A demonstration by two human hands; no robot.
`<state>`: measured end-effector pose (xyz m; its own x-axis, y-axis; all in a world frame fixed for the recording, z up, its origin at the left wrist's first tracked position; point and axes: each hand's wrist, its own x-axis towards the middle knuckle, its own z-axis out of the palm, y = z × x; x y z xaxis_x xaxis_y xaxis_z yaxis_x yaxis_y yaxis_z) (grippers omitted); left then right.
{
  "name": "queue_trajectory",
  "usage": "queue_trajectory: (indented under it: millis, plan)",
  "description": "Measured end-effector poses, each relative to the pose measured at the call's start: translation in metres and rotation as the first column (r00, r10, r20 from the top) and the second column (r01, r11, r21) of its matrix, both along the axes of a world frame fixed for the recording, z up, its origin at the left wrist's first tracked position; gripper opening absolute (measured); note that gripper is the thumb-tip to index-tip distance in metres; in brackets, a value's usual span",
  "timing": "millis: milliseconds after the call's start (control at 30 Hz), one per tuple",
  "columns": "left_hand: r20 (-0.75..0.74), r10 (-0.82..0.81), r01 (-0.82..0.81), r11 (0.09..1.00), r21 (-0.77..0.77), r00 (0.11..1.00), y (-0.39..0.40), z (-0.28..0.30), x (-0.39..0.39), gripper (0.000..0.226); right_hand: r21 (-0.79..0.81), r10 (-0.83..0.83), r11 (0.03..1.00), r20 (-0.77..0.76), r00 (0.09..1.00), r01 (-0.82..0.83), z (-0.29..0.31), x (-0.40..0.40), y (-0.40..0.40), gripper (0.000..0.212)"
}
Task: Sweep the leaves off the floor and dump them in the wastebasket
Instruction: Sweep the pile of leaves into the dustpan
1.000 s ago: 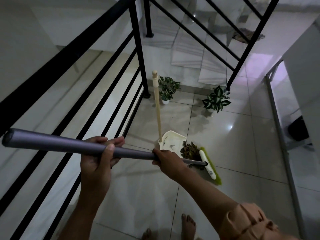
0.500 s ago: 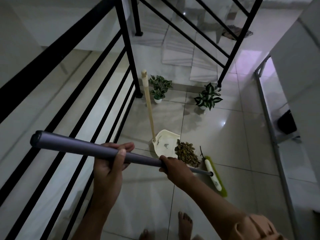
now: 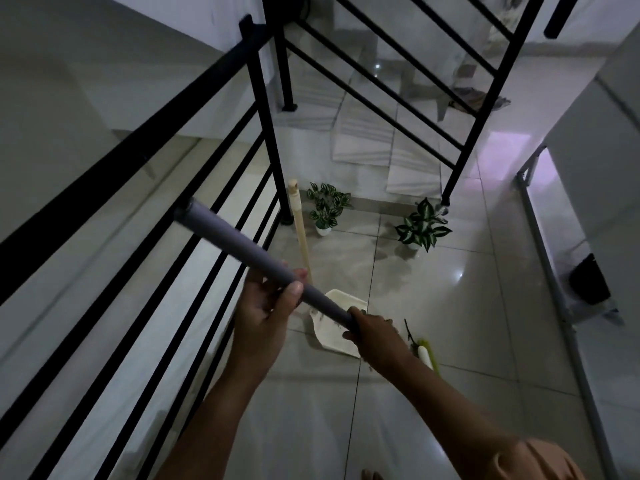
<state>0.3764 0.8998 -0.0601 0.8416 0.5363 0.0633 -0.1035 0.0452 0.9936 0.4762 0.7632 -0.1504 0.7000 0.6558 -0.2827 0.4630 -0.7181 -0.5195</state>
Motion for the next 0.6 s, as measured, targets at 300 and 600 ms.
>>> queue_trajectory:
  millis: [300,600]
  plan:
    - [-0.243,0.115,-0.068,0.979,0.193,0.963,0.026,-0.031,0.065,0.019,0.048,-0.123,0.991,0.001,0.992,0.123,0.024,0.045,-0.015,0.025]
    - [-0.418,0.176,-0.055,0.956,0.287,0.891,0.088,-0.06,0.154,0.043,0.055,-0.272,0.961,-0.01,0.962,0.272,0.029,0.075,0.005,0.026]
